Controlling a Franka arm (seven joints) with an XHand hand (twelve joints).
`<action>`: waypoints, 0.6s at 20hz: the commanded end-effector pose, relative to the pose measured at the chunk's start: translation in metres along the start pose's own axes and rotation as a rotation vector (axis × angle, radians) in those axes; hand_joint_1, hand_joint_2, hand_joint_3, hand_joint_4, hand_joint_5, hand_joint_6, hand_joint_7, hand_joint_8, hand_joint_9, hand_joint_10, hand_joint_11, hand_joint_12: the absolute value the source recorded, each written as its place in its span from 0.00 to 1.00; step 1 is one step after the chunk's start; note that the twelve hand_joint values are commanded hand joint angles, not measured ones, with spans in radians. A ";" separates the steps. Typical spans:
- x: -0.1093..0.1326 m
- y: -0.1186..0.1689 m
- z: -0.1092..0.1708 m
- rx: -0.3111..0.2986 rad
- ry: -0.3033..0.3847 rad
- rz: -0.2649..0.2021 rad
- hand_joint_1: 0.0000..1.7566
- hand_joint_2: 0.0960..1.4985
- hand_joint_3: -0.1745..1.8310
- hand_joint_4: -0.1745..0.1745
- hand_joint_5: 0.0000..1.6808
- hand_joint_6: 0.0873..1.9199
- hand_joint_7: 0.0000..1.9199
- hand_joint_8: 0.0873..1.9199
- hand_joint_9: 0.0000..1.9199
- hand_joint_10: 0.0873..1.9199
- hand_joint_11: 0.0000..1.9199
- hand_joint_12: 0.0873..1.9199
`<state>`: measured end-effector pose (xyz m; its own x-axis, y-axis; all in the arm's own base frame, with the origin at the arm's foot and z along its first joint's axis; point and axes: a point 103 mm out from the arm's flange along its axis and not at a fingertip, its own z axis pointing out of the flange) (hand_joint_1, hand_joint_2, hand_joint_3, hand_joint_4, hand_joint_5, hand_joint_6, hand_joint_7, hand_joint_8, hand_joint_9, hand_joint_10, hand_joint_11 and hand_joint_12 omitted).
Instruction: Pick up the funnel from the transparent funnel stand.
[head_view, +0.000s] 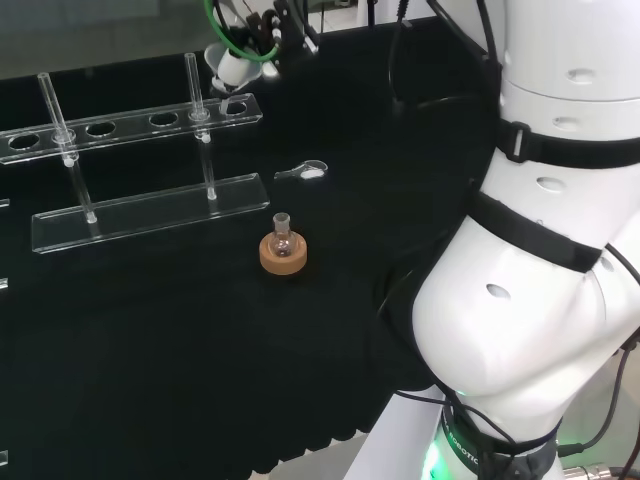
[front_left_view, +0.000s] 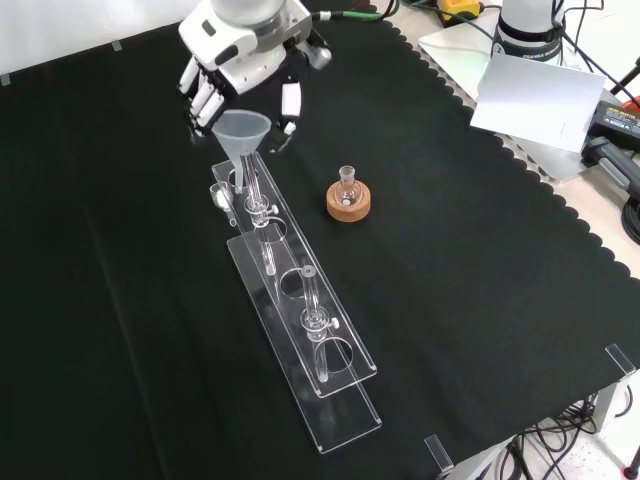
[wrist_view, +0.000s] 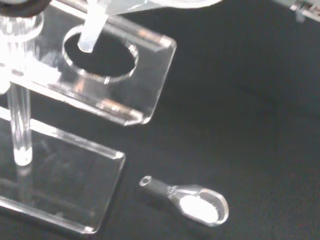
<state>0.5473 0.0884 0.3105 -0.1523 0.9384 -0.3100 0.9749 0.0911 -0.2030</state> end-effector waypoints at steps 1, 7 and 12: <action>-0.015 -0.027 -0.056 -0.026 -0.108 0.053 0.46 0.48 0.39 0.36 0.45 0.35 0.51 0.31 0.63 0.17 0.41 0.58; -0.020 -0.062 -0.079 0.004 -0.149 0.117 0.46 0.48 0.39 0.35 0.45 0.36 0.51 0.32 0.64 0.16 0.43 0.56; -0.015 -0.091 -0.088 0.036 -0.172 0.145 0.45 0.48 0.39 0.35 0.45 0.36 0.51 0.32 0.64 0.15 0.44 0.55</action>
<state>0.5059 0.0930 0.3991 -0.0796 0.9024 -0.4235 0.9851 0.0061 -0.1721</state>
